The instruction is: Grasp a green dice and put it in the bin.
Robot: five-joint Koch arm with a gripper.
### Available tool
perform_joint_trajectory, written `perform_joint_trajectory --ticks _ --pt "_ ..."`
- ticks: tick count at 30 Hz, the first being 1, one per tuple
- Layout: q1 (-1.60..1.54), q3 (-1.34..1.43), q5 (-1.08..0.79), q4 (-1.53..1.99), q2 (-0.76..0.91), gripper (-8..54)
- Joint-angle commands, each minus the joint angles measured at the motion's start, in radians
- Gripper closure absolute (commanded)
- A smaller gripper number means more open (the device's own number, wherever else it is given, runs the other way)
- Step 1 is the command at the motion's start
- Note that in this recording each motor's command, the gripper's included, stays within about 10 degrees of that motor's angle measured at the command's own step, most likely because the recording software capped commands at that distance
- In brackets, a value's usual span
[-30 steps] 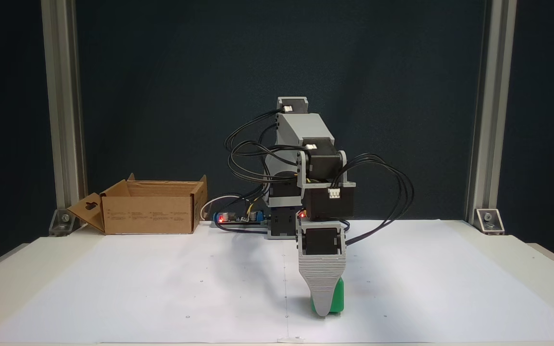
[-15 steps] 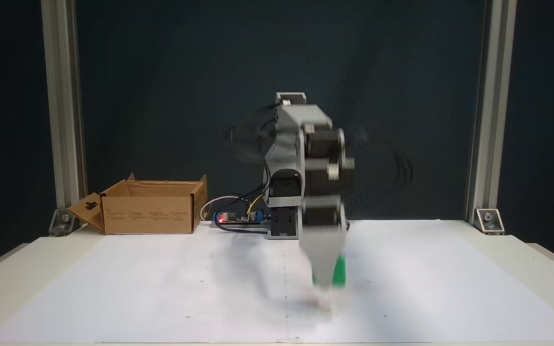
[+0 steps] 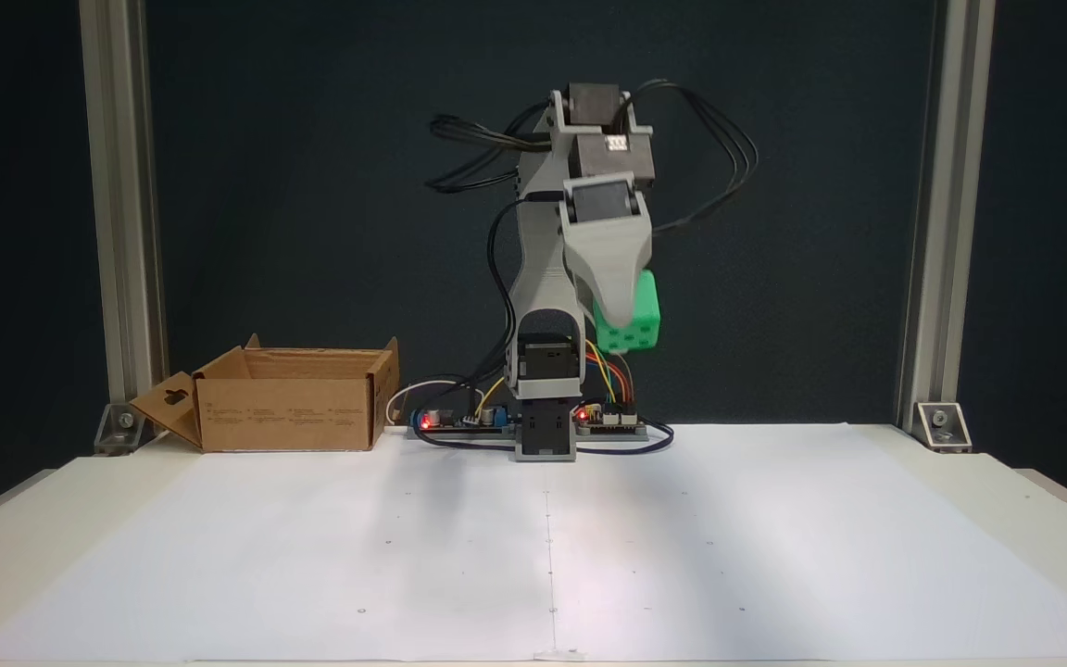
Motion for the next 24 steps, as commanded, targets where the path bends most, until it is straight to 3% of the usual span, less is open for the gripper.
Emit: perform_joint_trajectory --ticks 1,13,24 --pt "0.017 -0.041 0.032 0.003 0.049 34.0" --pt "0.43 -0.041 -0.117 0.057 0.156 34.0" --pt "1.141 -0.041 -0.298 0.117 0.222 34.0"
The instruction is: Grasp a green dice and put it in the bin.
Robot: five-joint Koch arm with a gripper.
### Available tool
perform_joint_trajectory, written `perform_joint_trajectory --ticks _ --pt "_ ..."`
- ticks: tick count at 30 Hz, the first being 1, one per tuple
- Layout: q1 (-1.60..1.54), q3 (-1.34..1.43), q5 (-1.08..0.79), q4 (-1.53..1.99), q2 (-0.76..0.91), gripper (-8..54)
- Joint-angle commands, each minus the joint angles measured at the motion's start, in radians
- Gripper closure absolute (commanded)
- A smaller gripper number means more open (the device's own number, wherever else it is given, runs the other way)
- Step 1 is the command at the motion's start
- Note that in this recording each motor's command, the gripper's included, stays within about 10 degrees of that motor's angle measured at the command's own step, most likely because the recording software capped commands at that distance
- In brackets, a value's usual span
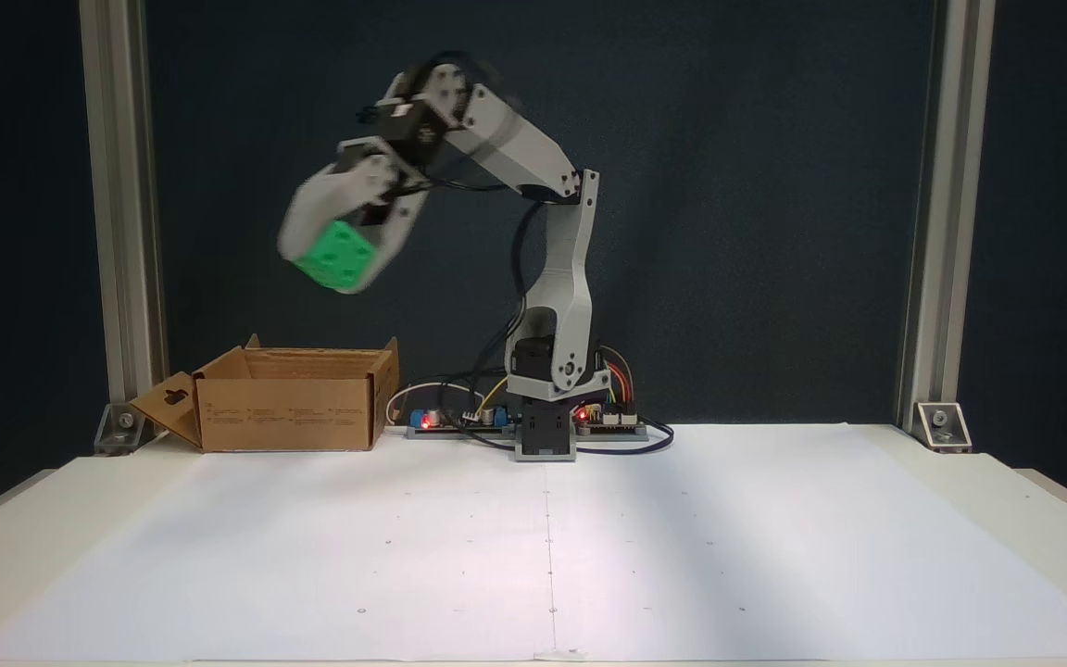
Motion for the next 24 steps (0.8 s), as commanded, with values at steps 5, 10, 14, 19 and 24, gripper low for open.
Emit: perform_joint_trajectory --ticks 5,10,14,19,24 --pt "0.403 -0.041 -0.181 -0.011 0.038 34.0" --pt "0.678 -0.041 -0.278 -0.012 0.035 34.0" --pt "0.785 -0.041 -0.308 -0.015 -0.026 33.9" --pt "0.871 -0.041 -0.334 -0.04 -0.135 34.0" --pt "0.96 -0.041 -0.364 -0.091 -0.244 34.0"
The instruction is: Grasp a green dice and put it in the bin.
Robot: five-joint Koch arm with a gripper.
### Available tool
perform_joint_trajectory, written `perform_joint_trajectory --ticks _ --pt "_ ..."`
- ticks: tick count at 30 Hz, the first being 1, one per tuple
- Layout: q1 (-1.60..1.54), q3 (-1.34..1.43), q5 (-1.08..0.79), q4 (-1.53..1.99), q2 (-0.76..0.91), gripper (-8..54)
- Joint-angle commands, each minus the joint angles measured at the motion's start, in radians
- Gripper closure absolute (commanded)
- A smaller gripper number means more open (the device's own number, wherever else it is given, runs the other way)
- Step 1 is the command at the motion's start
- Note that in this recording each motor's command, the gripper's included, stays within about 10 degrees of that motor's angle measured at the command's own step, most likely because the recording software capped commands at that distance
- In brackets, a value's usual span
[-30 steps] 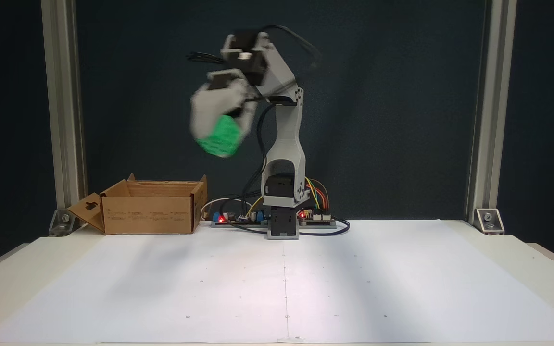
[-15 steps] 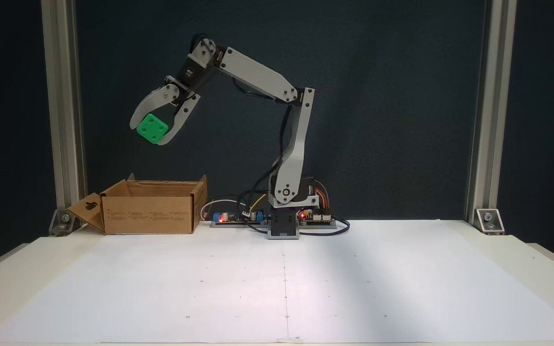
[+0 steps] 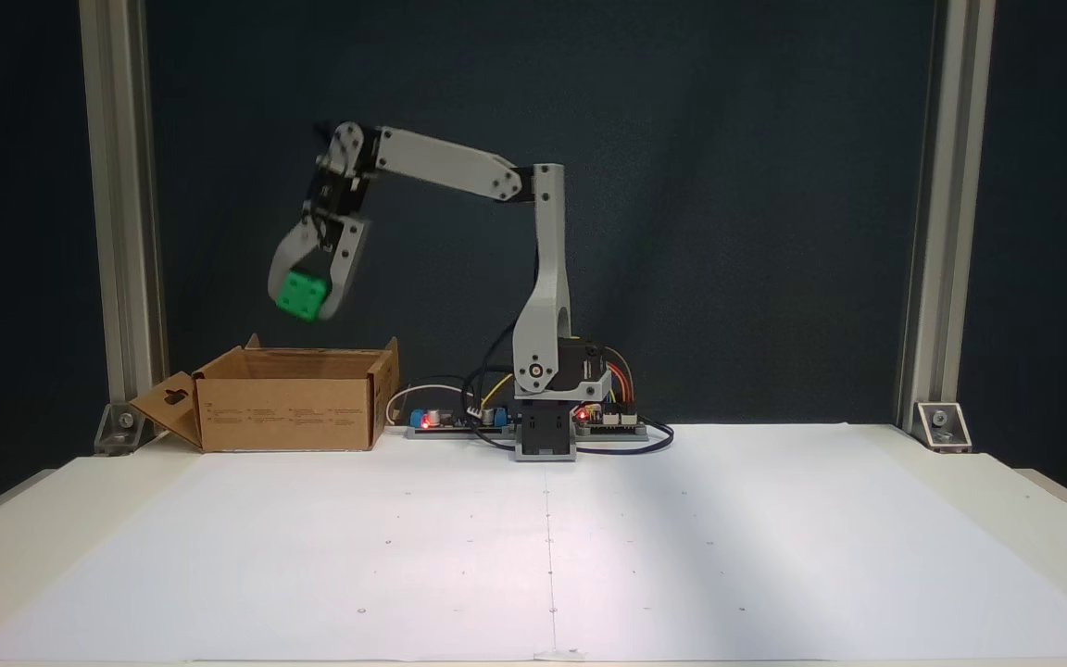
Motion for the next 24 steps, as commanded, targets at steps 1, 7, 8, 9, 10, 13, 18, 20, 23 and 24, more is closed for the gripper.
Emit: perform_joint_trajectory --ticks 1,7,8,9,10,13,18,20,23,24 --pt "0.032 -0.041 -0.08 -0.089 -0.021 34.0" --pt "0.035 -0.041 -0.084 -0.086 -0.101 34.0" --pt "0.035 -0.041 -0.084 -0.086 -0.109 33.9" --pt "0.035 -0.041 -0.083 -0.086 -0.118 33.9" --pt "0.035 -0.041 -0.084 -0.087 -0.121 34.0" --pt "0.035 -0.041 -0.083 -0.086 -0.143 33.9" --pt "0.035 -0.011 -0.081 -0.086 -0.146 22.3" --pt "0.035 0.041 -0.077 -0.086 -0.146 11.8" --pt "0.035 0.066 -0.061 -0.086 -0.146 2.4" --pt "0.035 0.067 -0.049 -0.086 -0.146 2.4"
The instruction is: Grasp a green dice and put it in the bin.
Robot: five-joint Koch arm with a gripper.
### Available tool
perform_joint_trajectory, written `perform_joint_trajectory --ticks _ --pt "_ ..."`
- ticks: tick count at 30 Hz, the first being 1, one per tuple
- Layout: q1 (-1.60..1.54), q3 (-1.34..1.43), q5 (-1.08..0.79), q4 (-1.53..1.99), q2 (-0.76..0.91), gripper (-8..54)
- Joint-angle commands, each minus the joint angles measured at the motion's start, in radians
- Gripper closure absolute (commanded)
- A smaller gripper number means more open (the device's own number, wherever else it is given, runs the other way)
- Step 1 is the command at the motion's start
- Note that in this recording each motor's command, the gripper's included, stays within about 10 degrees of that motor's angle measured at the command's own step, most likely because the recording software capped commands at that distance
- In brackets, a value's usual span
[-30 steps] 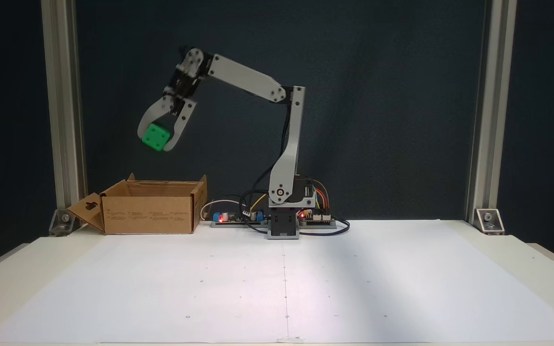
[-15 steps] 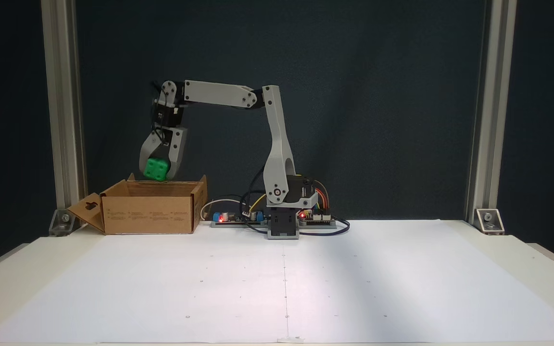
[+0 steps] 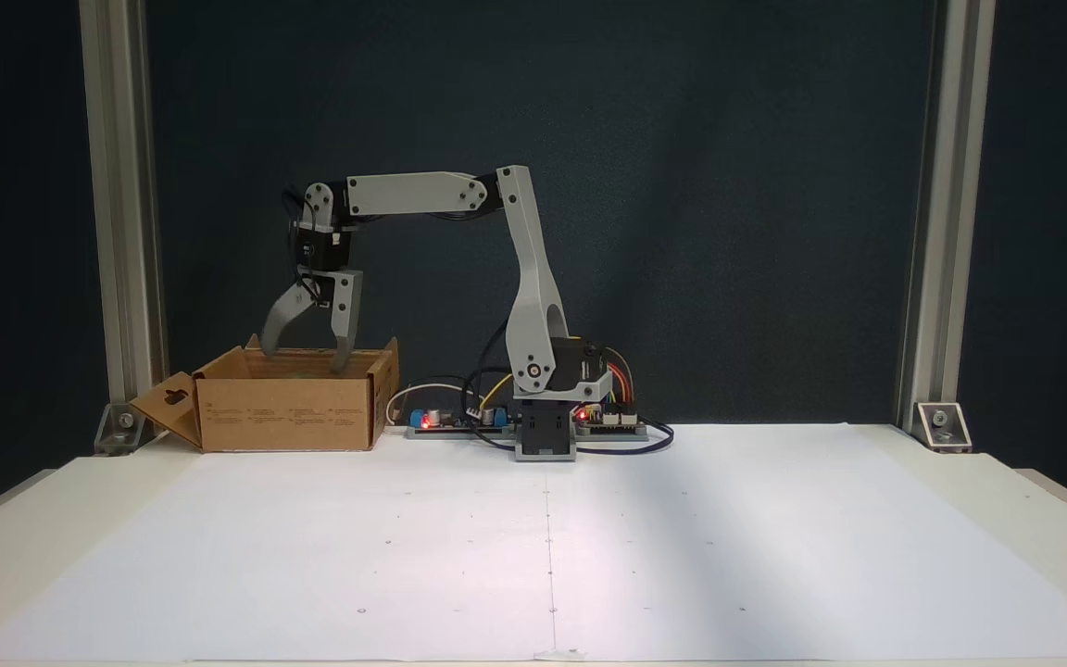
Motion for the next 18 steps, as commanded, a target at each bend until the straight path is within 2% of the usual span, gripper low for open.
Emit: perform_joint_trajectory --ticks 1,7,18 --pt "0.0 -0.026 -0.023 -0.038 0.009 2.4" --pt "-0.006 -0.026 0.115 -0.1 0.086 2.4" --pt "-0.158 -0.029 0.396 -0.117 0.477 3.4"
